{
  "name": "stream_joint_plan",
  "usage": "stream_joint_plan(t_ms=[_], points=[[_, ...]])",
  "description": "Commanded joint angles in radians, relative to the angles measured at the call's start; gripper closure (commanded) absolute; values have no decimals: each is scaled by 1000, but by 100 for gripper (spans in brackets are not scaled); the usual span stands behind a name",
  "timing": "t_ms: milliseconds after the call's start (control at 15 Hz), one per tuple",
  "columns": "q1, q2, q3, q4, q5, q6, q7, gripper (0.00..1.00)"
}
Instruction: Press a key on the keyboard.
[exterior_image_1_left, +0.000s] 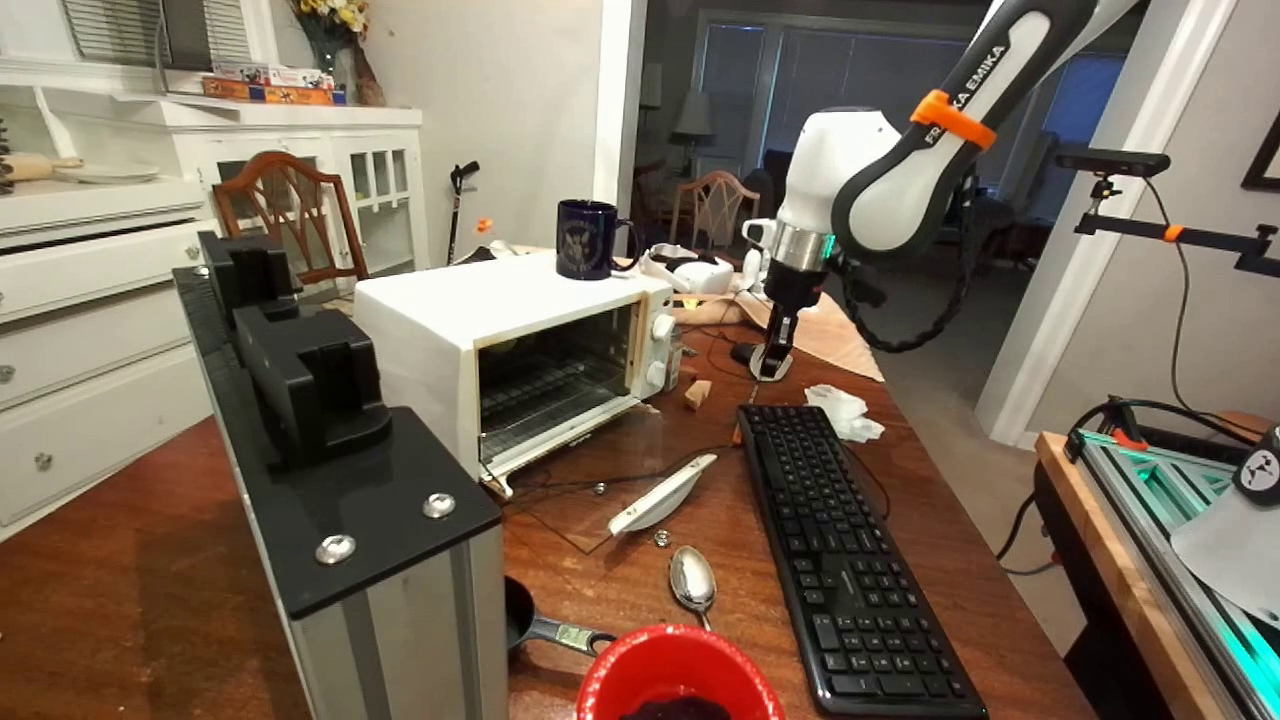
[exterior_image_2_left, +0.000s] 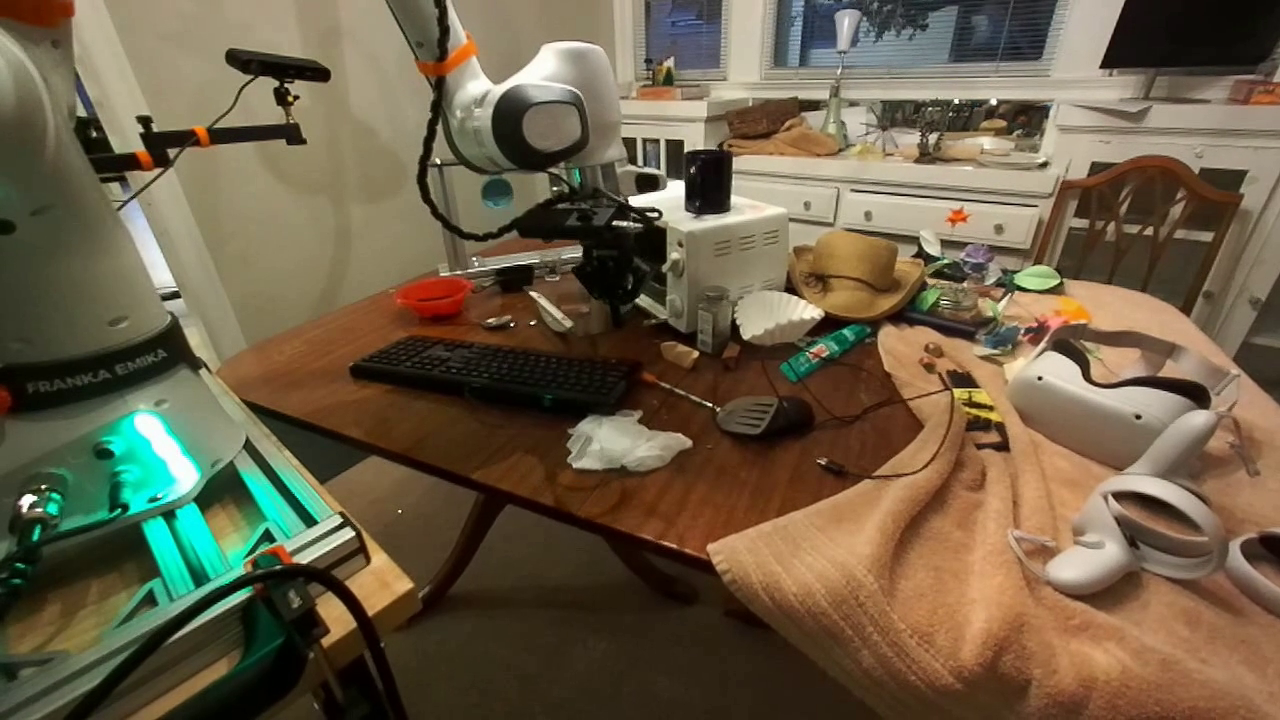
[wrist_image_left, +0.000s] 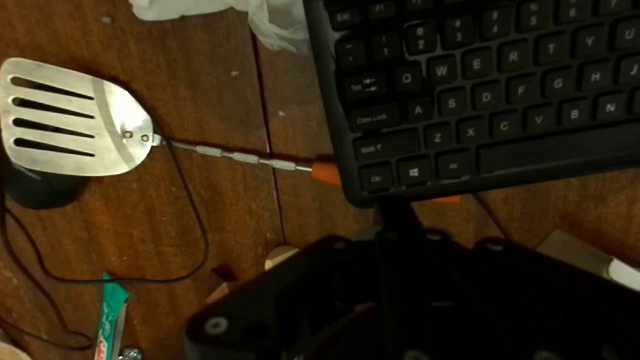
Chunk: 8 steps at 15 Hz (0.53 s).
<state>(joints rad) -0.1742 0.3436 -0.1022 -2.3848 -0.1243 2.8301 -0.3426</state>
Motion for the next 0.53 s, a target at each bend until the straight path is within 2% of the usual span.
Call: stream_joint_plan(t_ms=[0,67,467], points=[[-28,93,28,55,6,67,-7,100],[-18,37,24,23,-6,19,6,100],[-13,64,16,42,-16,44,15,100]])
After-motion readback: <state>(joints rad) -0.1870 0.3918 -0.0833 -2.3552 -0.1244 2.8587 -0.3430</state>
